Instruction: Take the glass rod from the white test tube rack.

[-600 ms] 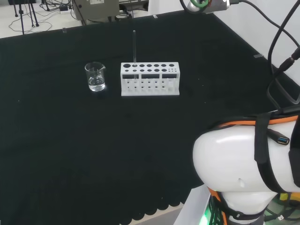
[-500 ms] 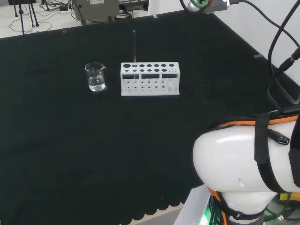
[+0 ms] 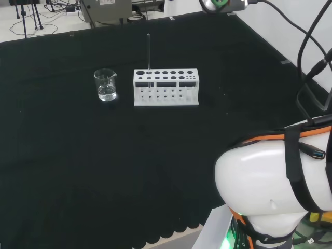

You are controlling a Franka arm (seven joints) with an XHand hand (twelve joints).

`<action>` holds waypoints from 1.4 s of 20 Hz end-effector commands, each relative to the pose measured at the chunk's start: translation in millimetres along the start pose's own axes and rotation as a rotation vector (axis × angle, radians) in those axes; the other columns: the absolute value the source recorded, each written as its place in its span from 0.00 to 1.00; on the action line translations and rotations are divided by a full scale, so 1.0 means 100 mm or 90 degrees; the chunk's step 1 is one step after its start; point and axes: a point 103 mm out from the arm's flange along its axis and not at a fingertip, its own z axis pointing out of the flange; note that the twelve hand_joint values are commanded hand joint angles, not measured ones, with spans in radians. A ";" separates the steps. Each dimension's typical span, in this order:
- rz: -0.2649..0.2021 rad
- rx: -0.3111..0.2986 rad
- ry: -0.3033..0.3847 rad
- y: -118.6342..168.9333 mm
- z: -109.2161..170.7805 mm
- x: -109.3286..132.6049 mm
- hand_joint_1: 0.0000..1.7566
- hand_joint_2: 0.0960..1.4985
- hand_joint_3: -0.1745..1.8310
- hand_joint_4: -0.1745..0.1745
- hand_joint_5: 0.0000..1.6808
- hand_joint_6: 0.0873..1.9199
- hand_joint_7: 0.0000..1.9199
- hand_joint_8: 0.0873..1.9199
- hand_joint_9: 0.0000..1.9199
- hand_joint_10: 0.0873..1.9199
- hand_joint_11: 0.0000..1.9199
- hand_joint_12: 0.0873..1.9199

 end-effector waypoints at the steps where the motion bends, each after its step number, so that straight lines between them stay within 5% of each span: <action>1: 0.008 -0.015 -0.021 -0.01 -0.06 0.07 0.33 0.59 0.33 0.09 0.03 0.00 0.00 0.32 0.03 0.42 0.00 0.61; 6: 0.012 -0.003 -0.016 0.13 -0.09 -0.02 0.33 0.59 0.34 0.05 0.07 0.00 0.05 0.43 0.12 0.46 0.00 0.71; 9: -0.010 -0.015 0.005 0.30 -0.11 -0.05 0.33 0.59 0.34 0.03 0.09 0.00 0.07 0.45 0.14 0.46 0.00 0.72; 15: 0.002 -0.023 -0.003 0.86 -0.07 -0.09 0.33 0.59 0.34 0.00 0.17 0.00 0.14 0.45 0.22 0.44 0.02 0.73; 23: -0.017 -0.030 0.010 1.57 0.04 -0.31 0.34 0.59 0.34 0.00 0.26 0.03 0.29 0.45 0.37 0.43 0.08 0.73; 28: -0.017 -0.009 -0.007 1.95 0.17 -0.44 0.34 0.59 0.34 0.00 0.26 0.12 0.31 0.45 0.39 0.43 0.10 0.72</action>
